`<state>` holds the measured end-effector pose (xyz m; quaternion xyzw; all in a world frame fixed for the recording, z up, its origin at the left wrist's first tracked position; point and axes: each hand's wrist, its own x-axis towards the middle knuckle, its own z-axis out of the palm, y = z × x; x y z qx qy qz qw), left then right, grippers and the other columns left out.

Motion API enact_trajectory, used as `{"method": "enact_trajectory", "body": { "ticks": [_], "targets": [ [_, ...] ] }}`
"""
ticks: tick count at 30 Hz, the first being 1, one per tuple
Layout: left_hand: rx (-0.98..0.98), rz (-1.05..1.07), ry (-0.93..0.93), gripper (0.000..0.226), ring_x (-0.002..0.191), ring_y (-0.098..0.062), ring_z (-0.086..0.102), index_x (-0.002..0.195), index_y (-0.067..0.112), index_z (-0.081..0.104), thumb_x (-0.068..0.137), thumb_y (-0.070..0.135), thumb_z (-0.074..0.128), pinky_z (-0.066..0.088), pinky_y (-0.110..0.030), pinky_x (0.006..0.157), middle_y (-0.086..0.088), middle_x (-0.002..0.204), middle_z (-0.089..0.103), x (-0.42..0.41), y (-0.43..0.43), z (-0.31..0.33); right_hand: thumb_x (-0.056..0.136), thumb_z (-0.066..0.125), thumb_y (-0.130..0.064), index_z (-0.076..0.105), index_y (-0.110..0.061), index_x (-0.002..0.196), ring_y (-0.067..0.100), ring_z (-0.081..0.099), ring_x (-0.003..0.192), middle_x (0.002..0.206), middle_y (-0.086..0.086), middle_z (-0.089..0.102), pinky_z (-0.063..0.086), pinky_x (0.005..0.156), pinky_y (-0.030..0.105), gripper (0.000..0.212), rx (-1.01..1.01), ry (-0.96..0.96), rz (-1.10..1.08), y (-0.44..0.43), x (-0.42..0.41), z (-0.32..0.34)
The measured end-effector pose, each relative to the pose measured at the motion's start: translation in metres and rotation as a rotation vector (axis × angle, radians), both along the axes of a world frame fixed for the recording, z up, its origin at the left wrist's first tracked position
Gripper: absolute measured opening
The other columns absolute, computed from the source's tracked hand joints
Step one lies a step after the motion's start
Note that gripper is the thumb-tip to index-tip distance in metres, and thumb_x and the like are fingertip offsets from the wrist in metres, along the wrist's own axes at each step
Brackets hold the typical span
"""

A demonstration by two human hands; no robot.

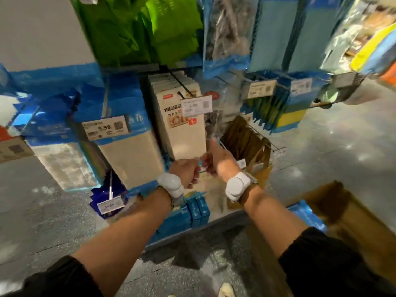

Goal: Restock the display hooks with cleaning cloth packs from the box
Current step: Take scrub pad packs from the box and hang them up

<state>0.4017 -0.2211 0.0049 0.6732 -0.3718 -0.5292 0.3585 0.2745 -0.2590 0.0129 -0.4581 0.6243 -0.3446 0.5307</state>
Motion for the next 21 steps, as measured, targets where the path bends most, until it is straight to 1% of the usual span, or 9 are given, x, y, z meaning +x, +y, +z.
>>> {"method": "enact_trajectory", "body": {
  "ticks": [3,7,9,11,13,14,17,19,21],
  "targets": [
    [0.017,-0.134,-0.024,0.040,0.051,-0.023,0.053,0.064,0.013,0.062,0.100,0.030,0.059,0.042,-0.025,0.051,-0.009,0.065,0.060,-0.046,-0.003,-0.005,0.096,0.038,-0.068,0.072,-0.005,0.075,0.014,0.059,0.049,0.062,0.007,0.067,0.046,0.047,0.021,0.075,-0.029,-0.011,-0.075,0.016,-0.064,-0.010],
    [0.020,-0.337,-0.090,0.037,0.058,-0.025,0.056,0.070,0.013,0.064,0.102,0.030,0.057,0.043,-0.027,0.054,-0.010,0.067,0.063,-0.127,0.001,-0.022,0.094,0.032,-0.074,0.069,-0.009,0.071,0.020,0.062,0.055,0.064,0.008,0.068,0.054,0.063,0.035,0.078,0.073,0.098,-0.214,0.037,-0.166,-0.035],
    [0.007,-0.426,-0.119,0.037,0.053,-0.019,0.054,0.072,0.013,0.064,0.104,0.029,0.055,0.042,-0.024,0.050,-0.005,0.064,0.062,-0.179,0.004,-0.032,0.098,0.033,-0.068,0.067,-0.012,0.074,0.017,0.059,0.047,0.065,0.007,0.067,0.052,0.051,0.032,0.070,0.128,0.038,-0.346,0.047,-0.226,-0.050],
    [0.008,-0.468,-0.144,0.038,0.052,-0.017,0.054,0.070,0.014,0.065,0.104,0.028,0.056,0.042,-0.022,0.046,-0.004,0.064,0.061,-0.203,0.003,-0.041,0.099,0.032,-0.066,0.065,-0.012,0.073,0.015,0.054,0.042,0.064,0.006,0.064,0.042,0.041,0.022,0.068,0.158,0.023,-0.407,0.058,-0.258,-0.059],
    [0.034,-0.544,-0.179,0.035,0.057,-0.019,0.057,0.073,0.013,0.068,0.103,0.029,0.058,0.046,-0.021,0.045,-0.006,0.068,0.065,-0.254,0.006,-0.053,0.099,0.032,-0.066,0.062,-0.012,0.069,0.015,0.048,0.042,0.058,0.004,0.058,0.036,0.042,0.021,0.069,0.211,-0.026,-0.474,0.074,-0.318,-0.075],
    [0.052,-0.573,-0.202,0.034,0.060,-0.020,0.059,0.077,0.012,0.069,0.103,0.030,0.058,0.047,-0.020,0.047,-0.008,0.071,0.066,-0.253,0.006,-0.054,0.098,0.033,-0.066,0.061,-0.013,0.067,0.016,0.047,0.044,0.058,0.005,0.058,0.037,0.045,0.023,0.069,0.237,-0.041,-0.480,0.078,-0.325,-0.081],
    [0.076,-0.673,-0.231,0.031,0.061,-0.023,0.056,0.084,0.007,0.067,0.104,0.028,0.057,0.045,-0.018,0.045,-0.014,0.074,0.061,-0.317,0.005,-0.073,0.099,0.038,-0.061,0.064,-0.011,0.069,0.017,0.049,0.047,0.062,0.006,0.061,0.039,0.051,0.025,0.065,0.291,-0.048,-0.568,0.098,-0.399,-0.107],
    [0.089,-0.698,-0.267,0.034,0.061,-0.025,0.055,0.077,0.007,0.063,0.104,0.027,0.058,0.044,-0.023,0.050,-0.016,0.072,0.059,-0.333,0.002,-0.085,0.101,0.041,-0.053,0.065,-0.009,0.075,0.017,0.050,0.047,0.067,0.007,0.063,0.039,0.049,0.022,0.056,0.313,-0.018,-0.587,0.107,-0.420,-0.122],
    [0.110,-0.738,-0.317,0.038,0.056,-0.024,0.052,0.068,0.009,0.061,0.102,0.026,0.060,0.043,-0.026,0.056,-0.013,0.066,0.058,-0.365,-0.001,-0.109,0.101,0.046,-0.047,0.067,-0.009,0.084,0.016,0.052,0.048,0.074,0.007,0.064,0.039,0.046,0.020,0.046,0.350,-0.012,-0.629,0.119,-0.453,-0.145]
  ]
}}
